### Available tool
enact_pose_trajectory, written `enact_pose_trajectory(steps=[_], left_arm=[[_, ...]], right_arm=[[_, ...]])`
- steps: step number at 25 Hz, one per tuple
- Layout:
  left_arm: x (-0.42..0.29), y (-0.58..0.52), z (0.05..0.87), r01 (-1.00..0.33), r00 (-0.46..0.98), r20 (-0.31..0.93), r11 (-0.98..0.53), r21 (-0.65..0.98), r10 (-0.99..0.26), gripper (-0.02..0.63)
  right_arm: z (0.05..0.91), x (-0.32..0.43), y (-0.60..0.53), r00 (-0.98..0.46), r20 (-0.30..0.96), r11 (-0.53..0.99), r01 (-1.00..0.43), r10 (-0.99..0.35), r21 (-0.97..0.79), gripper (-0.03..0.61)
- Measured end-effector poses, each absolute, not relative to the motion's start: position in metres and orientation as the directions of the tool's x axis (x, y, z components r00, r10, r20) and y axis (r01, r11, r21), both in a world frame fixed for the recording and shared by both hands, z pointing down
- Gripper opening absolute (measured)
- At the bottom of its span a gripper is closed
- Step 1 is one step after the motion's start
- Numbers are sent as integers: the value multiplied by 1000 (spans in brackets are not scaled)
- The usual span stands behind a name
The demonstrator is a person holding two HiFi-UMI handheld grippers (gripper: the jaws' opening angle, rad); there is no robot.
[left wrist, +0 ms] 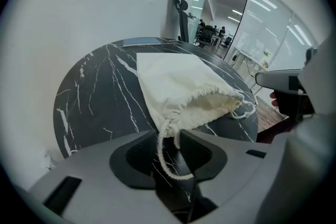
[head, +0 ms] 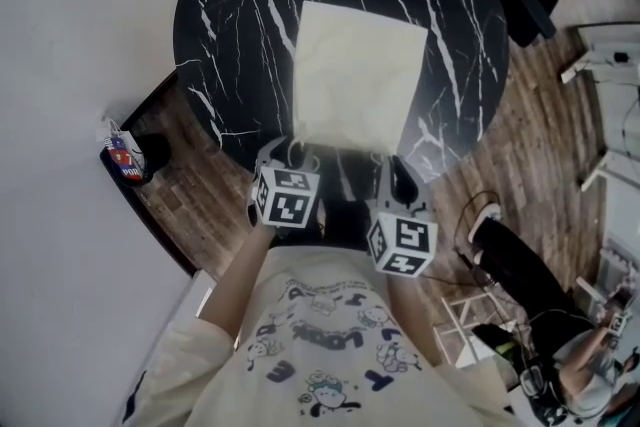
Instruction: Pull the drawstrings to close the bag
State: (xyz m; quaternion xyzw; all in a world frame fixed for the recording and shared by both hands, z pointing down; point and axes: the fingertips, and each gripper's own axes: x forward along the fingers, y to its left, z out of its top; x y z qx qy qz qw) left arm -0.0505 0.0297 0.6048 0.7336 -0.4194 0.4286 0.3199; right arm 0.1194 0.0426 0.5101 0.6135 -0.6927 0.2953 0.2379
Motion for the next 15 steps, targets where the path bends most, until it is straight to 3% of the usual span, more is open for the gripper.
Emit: enact_pose_trajectory(steps=[1,2,11,12,14,15], left_arm=[[-51,30,604,-888,278,901,-447,109,-334,126],[-52,31,604,-887,276,903,-450,107,-329,81],[-57,32,600,-886,258,920,-452,104,-295,58],[-57,32,598,-888,256,921,-447,104,-294,57],[-57,33,596,-891,255,923,-442,107,-290,54],[-57,33,595,-891,257,923,-440,112,-287,54]], right_arm=[[510,120,43,-131,693,69,-991,-709,-116,21],[510,120,43,-127,695,66,-991,-707,-115,21],[522,127,55,-83,731,24,-996,-678,-91,24],[526,127,57,-88,740,22,-995,-666,-98,46],[535,126,61,-107,762,15,-992,-639,-126,192],[540,127,62,-107,772,4,-991,-627,-134,209]])
